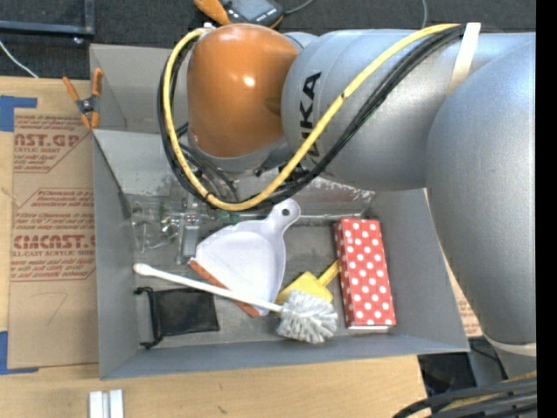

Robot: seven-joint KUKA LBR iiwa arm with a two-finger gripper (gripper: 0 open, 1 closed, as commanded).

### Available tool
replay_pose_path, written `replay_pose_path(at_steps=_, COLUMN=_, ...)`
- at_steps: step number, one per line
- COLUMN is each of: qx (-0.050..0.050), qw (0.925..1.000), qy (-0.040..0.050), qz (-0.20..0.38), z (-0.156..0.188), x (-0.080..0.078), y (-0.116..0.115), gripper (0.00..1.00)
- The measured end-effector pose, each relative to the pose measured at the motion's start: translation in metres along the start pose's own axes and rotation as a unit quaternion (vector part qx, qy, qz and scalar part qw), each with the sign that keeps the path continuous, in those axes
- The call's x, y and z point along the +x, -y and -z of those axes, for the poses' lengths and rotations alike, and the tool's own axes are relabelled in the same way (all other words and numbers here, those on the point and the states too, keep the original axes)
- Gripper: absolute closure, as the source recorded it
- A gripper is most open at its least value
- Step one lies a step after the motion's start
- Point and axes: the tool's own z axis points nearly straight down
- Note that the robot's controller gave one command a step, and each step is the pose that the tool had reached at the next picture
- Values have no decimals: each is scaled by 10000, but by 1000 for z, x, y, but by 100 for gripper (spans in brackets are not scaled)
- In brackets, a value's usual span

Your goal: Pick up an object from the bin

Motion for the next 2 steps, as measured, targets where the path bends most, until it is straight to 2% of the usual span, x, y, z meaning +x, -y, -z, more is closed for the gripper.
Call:
replay_pose_path(at_steps=1, qx=-7, qw=10000, qy=36, qz=-16, z=5, x=-2, y=2, gripper=0)
replay_pose_path(at_steps=2, qx=-14, qw=9992, qy=18, qz=397, z=-133, x=75, y=33, gripper=0)
